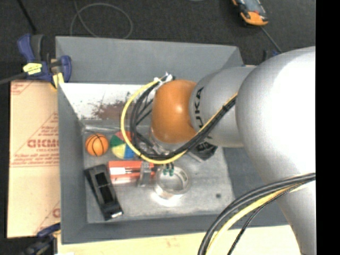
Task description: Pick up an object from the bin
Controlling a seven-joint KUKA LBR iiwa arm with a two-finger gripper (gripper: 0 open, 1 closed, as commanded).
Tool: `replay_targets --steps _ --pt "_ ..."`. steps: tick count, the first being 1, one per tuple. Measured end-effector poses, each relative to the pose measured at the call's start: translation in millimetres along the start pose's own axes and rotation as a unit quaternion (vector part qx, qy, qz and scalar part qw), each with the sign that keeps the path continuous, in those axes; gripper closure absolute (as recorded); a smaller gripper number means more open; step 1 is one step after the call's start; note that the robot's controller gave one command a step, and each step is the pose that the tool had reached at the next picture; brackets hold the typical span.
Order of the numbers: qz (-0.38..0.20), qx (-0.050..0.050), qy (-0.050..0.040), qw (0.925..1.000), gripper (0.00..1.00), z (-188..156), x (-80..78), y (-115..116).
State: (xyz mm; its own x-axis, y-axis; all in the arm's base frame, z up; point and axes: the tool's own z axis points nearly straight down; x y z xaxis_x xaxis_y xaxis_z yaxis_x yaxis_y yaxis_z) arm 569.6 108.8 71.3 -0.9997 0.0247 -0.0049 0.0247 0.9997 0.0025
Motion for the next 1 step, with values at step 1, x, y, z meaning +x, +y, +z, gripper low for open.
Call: replay_targets --steps 1 --pt "-0.017 0.002 -0.0027 0.9999 1.00 -165.7 -36.2 -18.4"
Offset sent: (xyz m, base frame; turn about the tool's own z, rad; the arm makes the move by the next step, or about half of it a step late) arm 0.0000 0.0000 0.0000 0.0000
